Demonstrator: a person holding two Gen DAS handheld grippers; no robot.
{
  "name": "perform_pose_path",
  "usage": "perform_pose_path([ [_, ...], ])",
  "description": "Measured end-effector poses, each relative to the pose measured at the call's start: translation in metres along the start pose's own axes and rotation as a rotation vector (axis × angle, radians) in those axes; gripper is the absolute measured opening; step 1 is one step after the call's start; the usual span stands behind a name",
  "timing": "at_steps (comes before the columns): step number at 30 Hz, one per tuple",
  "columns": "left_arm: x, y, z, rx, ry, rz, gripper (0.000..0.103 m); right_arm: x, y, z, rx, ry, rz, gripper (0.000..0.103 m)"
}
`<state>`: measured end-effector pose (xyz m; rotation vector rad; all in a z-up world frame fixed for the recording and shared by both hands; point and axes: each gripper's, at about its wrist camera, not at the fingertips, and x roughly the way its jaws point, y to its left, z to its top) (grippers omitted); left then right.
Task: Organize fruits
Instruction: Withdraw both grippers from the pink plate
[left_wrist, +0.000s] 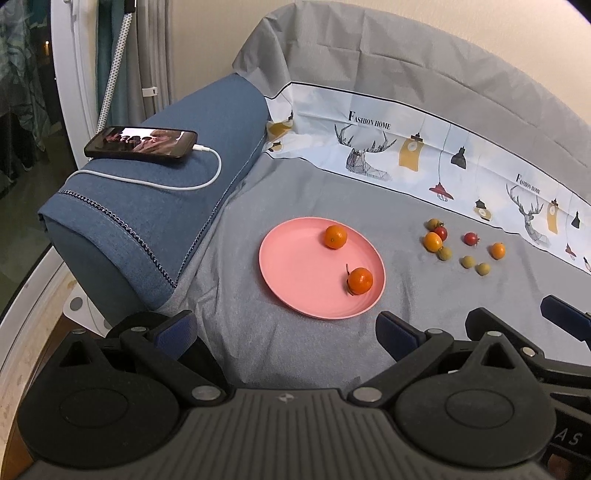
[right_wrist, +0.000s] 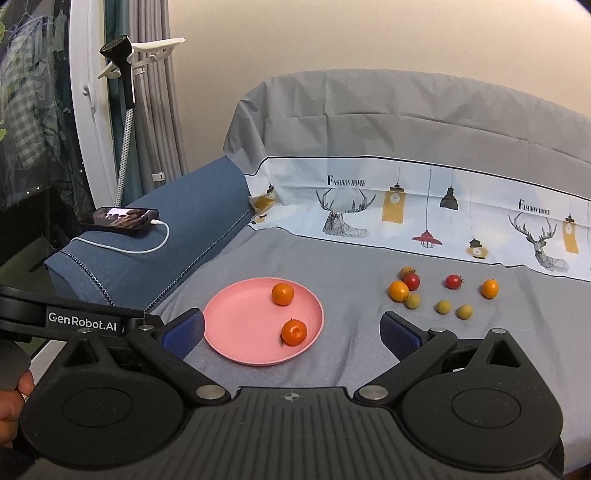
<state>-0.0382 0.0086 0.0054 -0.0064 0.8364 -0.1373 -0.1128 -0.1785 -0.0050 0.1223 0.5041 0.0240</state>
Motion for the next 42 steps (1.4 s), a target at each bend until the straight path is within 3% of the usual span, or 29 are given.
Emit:
perform_pose_path([
  [42, 0.034, 0.001, 0.001, 0.008, 0.085, 0.001, 0.103, 0.033, -0.008, -0.006, 0.032, 0.098, -0.001, 0.101],
])
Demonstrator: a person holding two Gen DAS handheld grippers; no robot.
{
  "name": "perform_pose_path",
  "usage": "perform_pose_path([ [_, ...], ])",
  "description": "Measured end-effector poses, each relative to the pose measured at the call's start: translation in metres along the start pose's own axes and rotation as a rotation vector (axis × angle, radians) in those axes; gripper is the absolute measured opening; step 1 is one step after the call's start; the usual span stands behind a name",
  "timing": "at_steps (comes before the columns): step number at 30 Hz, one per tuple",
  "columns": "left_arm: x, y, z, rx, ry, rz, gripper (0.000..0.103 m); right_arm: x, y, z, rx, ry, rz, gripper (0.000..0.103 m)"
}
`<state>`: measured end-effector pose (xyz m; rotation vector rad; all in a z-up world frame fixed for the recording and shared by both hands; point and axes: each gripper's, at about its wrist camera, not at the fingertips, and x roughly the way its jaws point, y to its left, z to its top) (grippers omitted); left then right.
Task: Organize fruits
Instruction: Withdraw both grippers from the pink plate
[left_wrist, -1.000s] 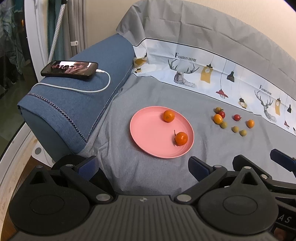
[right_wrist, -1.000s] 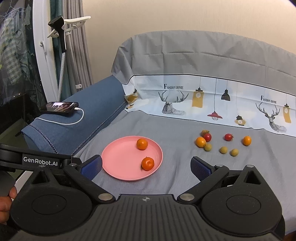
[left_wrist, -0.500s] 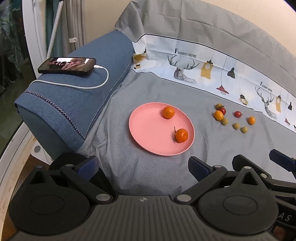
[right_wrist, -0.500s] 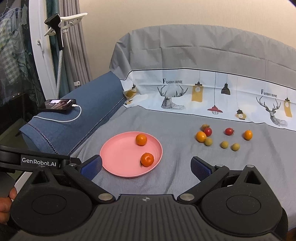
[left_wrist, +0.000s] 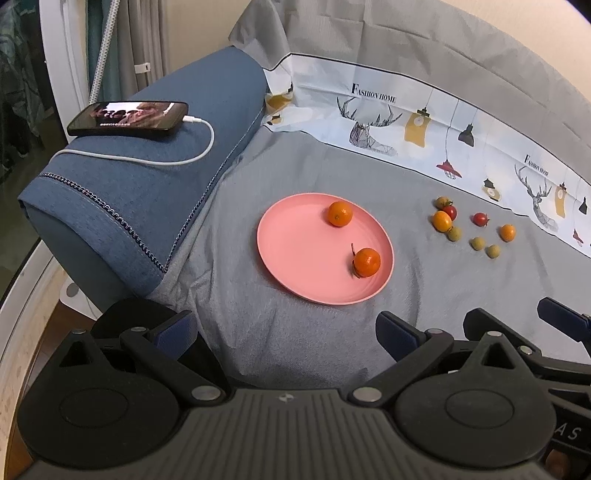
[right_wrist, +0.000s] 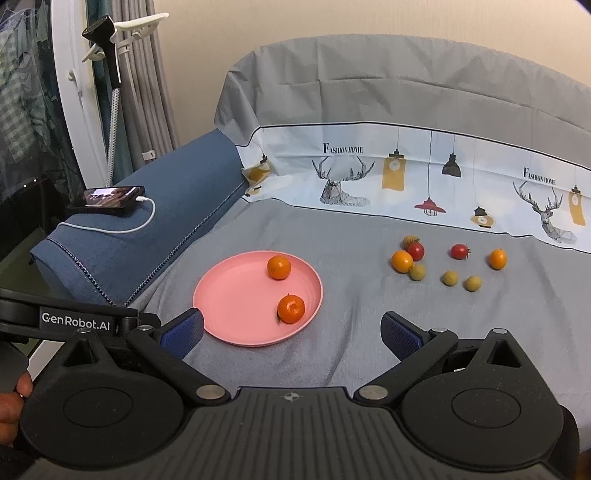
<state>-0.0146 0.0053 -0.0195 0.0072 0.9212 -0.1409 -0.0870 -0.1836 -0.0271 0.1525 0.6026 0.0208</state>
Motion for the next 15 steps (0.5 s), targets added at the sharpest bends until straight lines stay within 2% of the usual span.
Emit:
perform_pose_path([
  [15, 0.022, 0.0, 0.005, 0.005, 0.056, 0.011, 0.103, 0.022, -0.004, 0.0, 0.006, 0.055, 0.005, 0.101],
])
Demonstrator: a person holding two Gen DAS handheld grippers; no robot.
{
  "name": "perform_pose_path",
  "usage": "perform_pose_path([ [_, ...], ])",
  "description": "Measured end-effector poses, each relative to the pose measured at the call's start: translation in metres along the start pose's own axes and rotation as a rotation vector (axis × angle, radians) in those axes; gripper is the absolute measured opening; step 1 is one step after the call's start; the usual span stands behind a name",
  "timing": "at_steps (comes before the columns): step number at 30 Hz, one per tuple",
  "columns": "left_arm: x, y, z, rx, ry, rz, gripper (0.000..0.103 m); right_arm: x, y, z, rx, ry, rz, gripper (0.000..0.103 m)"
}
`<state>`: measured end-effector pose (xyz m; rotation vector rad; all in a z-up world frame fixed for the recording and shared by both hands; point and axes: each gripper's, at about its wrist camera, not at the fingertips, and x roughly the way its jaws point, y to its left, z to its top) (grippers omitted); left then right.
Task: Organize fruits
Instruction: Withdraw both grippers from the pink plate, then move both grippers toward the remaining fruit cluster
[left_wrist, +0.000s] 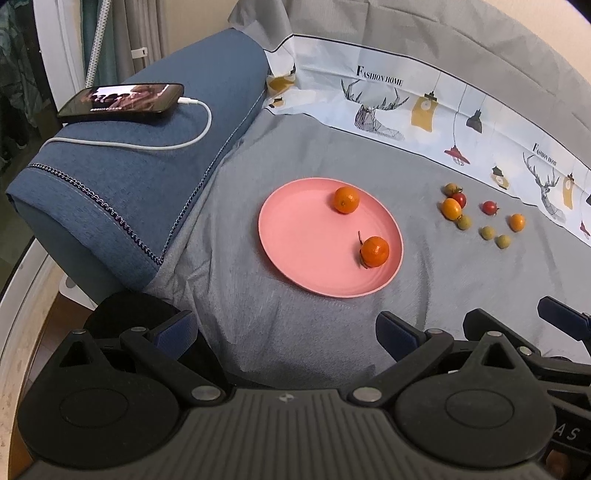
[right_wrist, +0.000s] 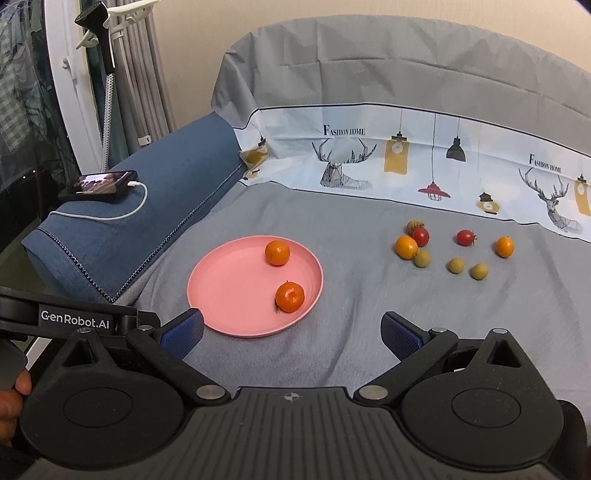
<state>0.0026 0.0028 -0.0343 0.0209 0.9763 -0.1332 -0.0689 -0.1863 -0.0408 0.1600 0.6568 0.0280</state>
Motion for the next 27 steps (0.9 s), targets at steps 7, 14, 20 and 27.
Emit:
perform_pose_path([
  [7, 0.01, -0.006, 0.005, 0.022, 0.018, 0.011, 0.103, 0.011, -0.008, -0.001, 0.026, 0.017, 0.008, 0.101],
  [14, 0.022, -0.018, 0.012, 0.057, 0.041, 0.023, 0.103, 0.023, -0.024, -0.003, 0.074, 0.037, 0.009, 0.101],
  [20, 0.041, -0.035, 0.024, 0.089, 0.073, 0.04, 0.103, 0.036, -0.053, -0.005, 0.13, 0.037, -0.046, 0.102],
  [27, 0.081, -0.087, 0.069, 0.136, 0.074, 0.008, 0.103, 0.068, -0.127, -0.001, 0.218, 0.01, -0.237, 0.102],
])
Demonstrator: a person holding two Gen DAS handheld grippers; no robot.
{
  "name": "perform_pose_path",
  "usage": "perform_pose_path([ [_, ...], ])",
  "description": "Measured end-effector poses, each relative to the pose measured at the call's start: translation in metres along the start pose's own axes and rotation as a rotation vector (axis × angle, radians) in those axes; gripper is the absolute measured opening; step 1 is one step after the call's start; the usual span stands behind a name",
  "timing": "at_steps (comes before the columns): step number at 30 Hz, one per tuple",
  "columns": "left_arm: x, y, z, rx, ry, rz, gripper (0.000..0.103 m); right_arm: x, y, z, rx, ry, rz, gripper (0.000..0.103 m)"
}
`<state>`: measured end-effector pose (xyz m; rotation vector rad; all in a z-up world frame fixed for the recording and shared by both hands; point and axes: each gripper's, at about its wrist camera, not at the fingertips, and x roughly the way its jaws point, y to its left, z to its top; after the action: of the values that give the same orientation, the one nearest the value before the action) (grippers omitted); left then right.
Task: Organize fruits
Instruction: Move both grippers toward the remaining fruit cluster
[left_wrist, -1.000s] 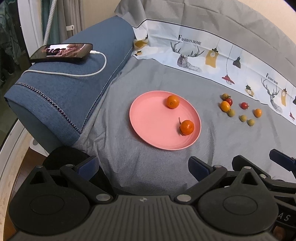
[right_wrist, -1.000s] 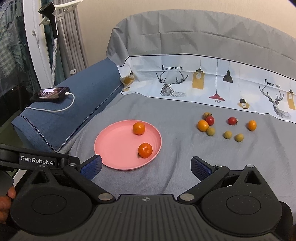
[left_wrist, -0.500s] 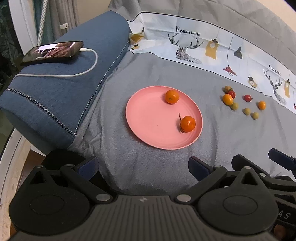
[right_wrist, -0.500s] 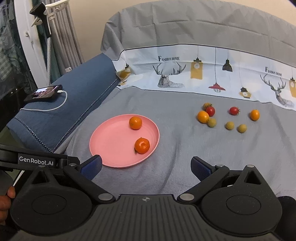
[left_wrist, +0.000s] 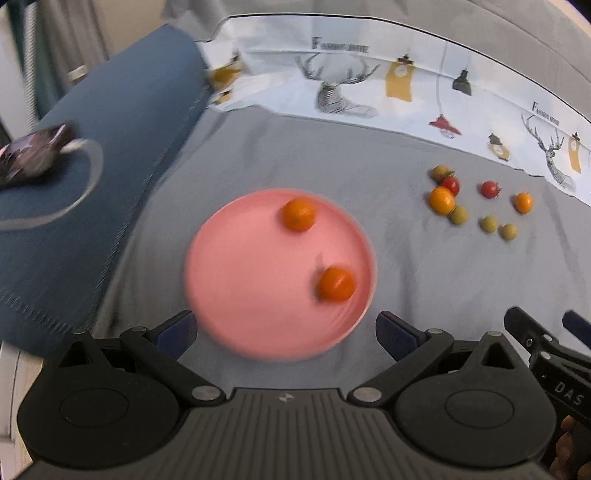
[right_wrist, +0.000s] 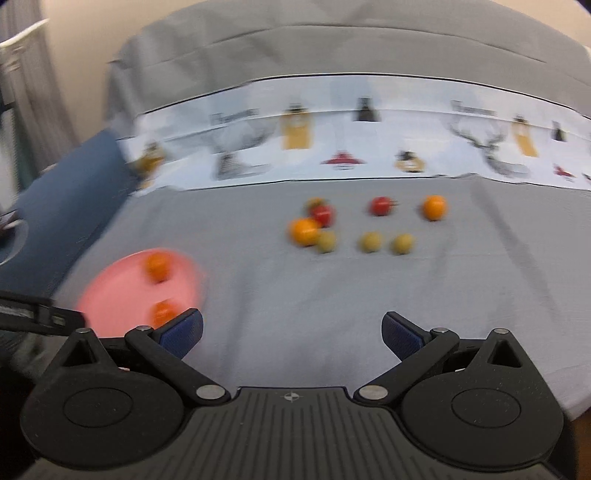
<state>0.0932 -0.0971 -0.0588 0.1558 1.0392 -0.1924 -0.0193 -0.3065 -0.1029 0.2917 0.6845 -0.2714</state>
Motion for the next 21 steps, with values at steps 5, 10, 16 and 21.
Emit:
perform_pose_path([
  [5, 0.05, -0.051, 0.051, 0.018, 0.01, -0.07, 0.103, 0.054, -0.051, 0.017, 0.062, -0.01, -0.129, 0.102],
  [10, 0.108, -0.103, 0.095, 0.024, 0.032, -0.096, 0.103, 0.115, -0.08, 0.031, 0.062, -0.02, -0.206, 0.102],
  [16, 0.177, -0.151, 0.132, 0.036, 0.055, -0.09, 0.103, 0.186, -0.096, 0.037, 0.029, 0.004, -0.249, 0.102],
  [21, 0.202, -0.157, 0.134, 0.025, 0.088, -0.167, 0.103, 0.197, -0.1, 0.027, 0.018, -0.059, -0.238, 0.102],
])
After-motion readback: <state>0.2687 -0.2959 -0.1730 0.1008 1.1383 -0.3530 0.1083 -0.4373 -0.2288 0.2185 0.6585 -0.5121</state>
